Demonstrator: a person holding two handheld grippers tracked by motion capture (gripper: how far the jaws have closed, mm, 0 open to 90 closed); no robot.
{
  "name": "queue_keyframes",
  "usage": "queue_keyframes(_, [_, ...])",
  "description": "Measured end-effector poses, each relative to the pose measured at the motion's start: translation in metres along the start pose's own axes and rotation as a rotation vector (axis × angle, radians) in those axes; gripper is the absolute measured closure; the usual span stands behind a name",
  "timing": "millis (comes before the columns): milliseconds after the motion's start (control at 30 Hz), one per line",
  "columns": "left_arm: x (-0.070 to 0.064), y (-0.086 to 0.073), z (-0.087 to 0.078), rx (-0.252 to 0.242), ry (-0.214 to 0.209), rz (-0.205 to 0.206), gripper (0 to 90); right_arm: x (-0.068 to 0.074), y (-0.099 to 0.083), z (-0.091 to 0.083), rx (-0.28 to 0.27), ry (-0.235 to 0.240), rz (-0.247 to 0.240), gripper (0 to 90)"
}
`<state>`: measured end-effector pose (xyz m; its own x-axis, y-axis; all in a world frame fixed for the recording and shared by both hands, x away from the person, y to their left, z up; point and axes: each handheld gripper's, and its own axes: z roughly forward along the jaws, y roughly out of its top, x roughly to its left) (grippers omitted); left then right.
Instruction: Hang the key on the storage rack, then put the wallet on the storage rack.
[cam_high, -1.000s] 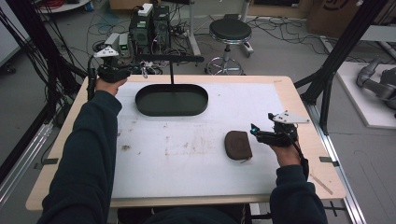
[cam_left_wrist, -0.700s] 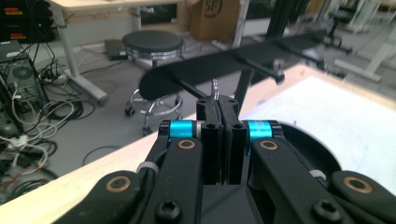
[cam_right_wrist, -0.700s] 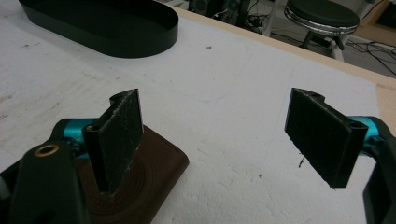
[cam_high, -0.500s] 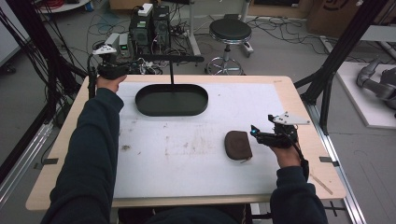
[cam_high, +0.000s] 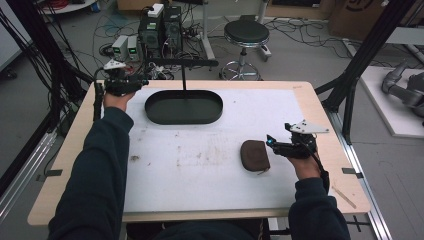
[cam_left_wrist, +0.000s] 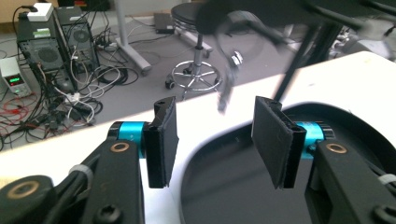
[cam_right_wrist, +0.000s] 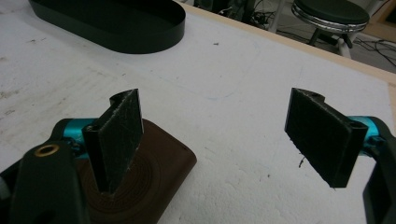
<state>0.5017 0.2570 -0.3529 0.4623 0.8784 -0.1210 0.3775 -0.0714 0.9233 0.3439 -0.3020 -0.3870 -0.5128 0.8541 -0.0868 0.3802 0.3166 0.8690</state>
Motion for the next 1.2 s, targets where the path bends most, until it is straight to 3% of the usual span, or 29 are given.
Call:
queue_keyframes(33, [0.0, 0.0, 0.0, 0.0, 0.0, 0.0, 46.3, 0.001, 0.0, 0.001, 0.002, 0.002, 0.001, 19.5])
queue_keyframes(67, [-0.007, -0.012, -0.014, -0.026, -0.032, -0.012, 42.4, 0.001, 0.001, 0.002, 0.004, 0.005, -0.006, 19.4])
queue_keyframes(133, [-0.012, -0.018, -0.022, -0.045, -0.057, -0.015, 35.5, 0.003, 0.002, 0.004, 0.015, 0.013, -0.008, 19.4])
queue_keyframes(200, [-0.023, -0.028, -0.041, -0.082, -0.094, -0.019, 23.5, 0.004, 0.002, 0.007, 0.025, 0.014, -0.015, 19.4])
queue_keyframes(233, [-0.023, -0.028, -0.041, -0.082, -0.094, -0.019, 17.1, 0.004, 0.002, 0.007, 0.025, 0.014, -0.015, 19.4])
queue_keyframes(400, [-0.037, -0.042, -0.07, -0.161, -0.136, 0.013, 16.5, 0.008, 0.001, 0.011, 0.056, 0.02, -0.022, 19.3])
queue_keyframes(600, [-0.049, -0.056, -0.089, -0.192, -0.106, 0.054, 16.5, 0.01, 0.001, 0.009, 0.054, 0.023, -0.032, 19.3])
queue_keyframes(800, [-0.062, -0.073, -0.095, -0.149, -0.102, 0.089, 16.5, 0.01, 0.0, 0.011, 0.067, 0.021, -0.027, 19.3])
queue_keyframes(933, [-0.072, -0.086, -0.098, -0.127, -0.099, 0.08, 16.5, 0.014, 0.0, 0.011, 0.073, 0.032, -0.027, 19.3])
queue_keyframes(1200, [-0.083, -0.101, -0.094, -0.09, -0.101, 0.115, 16.7, 0.015, -0.005, 0.015, 0.102, 0.059, 0.003, 19.3])
